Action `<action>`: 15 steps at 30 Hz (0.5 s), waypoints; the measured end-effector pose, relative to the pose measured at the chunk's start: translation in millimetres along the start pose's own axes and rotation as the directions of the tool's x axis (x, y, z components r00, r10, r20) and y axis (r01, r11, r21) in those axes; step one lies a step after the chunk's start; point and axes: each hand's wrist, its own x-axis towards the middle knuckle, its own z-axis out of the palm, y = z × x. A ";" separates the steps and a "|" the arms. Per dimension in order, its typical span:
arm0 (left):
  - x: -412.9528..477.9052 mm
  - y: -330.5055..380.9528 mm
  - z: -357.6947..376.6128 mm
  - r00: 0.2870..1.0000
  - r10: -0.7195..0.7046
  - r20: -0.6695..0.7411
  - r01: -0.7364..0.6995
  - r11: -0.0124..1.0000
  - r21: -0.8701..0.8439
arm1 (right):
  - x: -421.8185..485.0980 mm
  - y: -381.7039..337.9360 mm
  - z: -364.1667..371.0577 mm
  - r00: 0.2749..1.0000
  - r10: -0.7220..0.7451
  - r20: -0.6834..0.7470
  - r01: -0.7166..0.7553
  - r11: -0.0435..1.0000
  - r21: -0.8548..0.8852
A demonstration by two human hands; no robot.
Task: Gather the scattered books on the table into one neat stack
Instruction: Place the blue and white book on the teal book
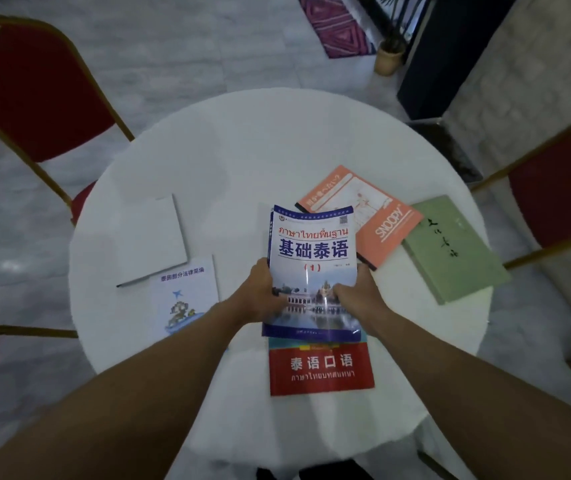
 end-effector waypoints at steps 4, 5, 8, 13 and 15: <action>-14.6 -19.4 30.1 0.988 -0.134 0.077 0.115 0.971 0.208 | -25.3 32.4 -6.6 0.998 0.032 -0.051 -0.038 0.991 -0.127; -17.7 -24.5 37.3 0.984 -0.158 0.086 0.131 0.956 0.261 | -29.7 39.3 -6.9 0.998 0.026 -0.060 -0.035 0.987 -0.156; -26.8 -37.7 54.3 0.978 -0.194 0.078 0.149 0.909 0.389 | -38.7 55.3 -6.0 0.996 -0.012 -0.083 -0.010 0.966 -0.258; -32.1 -45.2 70.3 0.975 -0.223 0.023 0.185 0.857 0.481 | -42.8 72.2 -3.2 0.991 -0.021 -0.129 -0.035 0.906 -0.421; -32.3 -45.5 74.4 0.975 -0.222 0.005 0.193 0.858 0.476 | -40.9 74.7 -1.5 0.991 0.016 -0.134 -0.075 0.892 -0.446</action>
